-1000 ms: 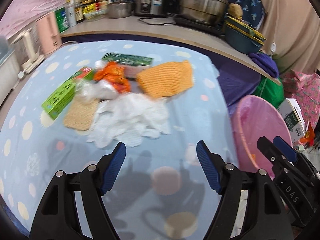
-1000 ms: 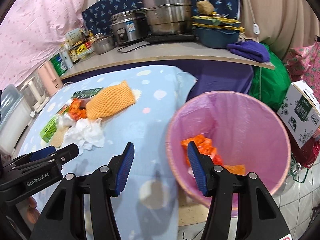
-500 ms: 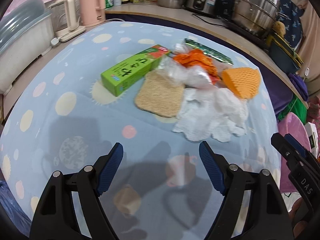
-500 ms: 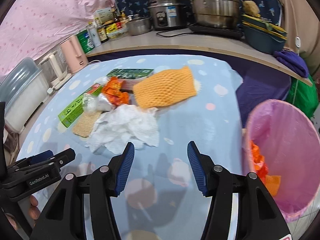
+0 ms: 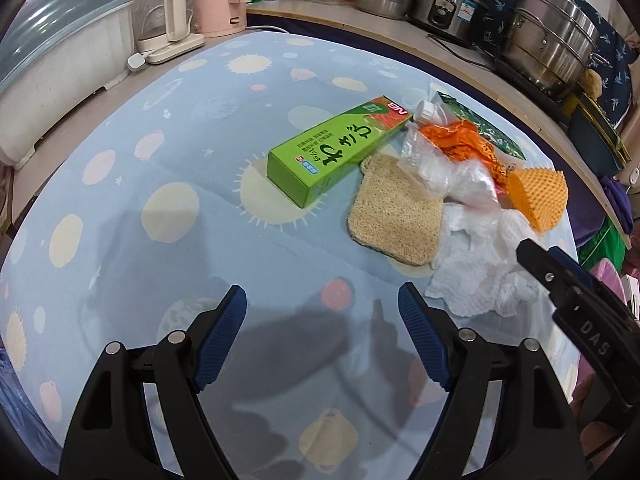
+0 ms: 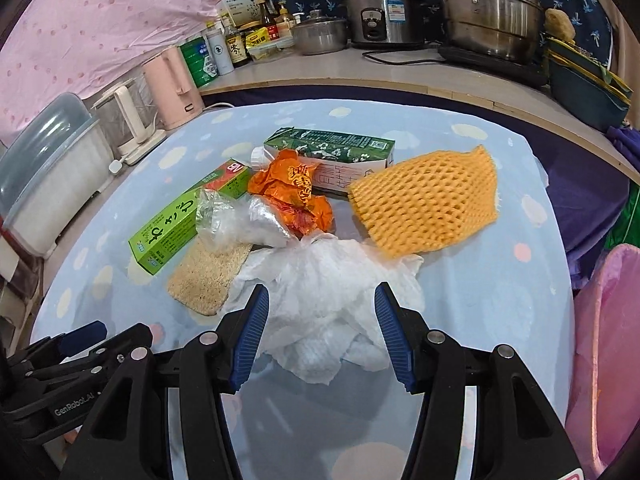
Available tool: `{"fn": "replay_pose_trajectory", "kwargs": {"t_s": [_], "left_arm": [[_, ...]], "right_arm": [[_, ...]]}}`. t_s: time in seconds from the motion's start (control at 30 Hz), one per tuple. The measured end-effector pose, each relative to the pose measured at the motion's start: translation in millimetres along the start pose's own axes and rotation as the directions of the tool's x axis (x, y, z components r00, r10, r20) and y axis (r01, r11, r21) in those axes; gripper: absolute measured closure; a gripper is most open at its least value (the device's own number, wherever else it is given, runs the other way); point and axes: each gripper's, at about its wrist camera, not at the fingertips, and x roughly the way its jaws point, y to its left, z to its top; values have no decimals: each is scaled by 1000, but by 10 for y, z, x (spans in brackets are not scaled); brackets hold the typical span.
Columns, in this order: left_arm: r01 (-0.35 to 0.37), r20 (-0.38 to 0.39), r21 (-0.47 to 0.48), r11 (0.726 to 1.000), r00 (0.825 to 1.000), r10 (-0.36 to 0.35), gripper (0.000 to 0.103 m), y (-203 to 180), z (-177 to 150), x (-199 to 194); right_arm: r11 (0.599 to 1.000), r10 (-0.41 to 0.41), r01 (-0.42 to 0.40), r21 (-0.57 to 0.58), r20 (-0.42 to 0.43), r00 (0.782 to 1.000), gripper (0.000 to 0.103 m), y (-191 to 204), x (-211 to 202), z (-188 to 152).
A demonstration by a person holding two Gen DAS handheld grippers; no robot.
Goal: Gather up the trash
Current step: 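Move both open grippers back over the remaining trash on the table, then grasp the loofah sponge with the left gripper while the right gripper grasps white tissue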
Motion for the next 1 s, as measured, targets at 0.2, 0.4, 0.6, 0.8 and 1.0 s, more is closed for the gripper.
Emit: {"fn": "replay_pose_trajectory", "kwargs": {"t_s": [0.2,0.4,0.6,0.8,1.0], "left_arm": [[21,-8,-5,1000,1000,-21,27,-27,113,134],[60,-30,-28,998,998,-61,27,-136,242,345],[15,-3,-11,1000,1000,-15,27,-268,323,476],[57,-5,12,998,998,-57,53,-372,299,457],[78,-13,14,997,997,-78,77,-386,224,389]], "right_arm": [[1000,-2,2,-12,-44,999,90,-1,111,-63],[1000,-6,6,12,-49,999,97,-138,6,-152],[999,-16,18,44,-47,999,98,-309,-175,-236],[997,-13,16,77,-38,999,98,-433,-369,-293],[995,-14,18,98,-39,999,98,-514,-495,-387]]}}
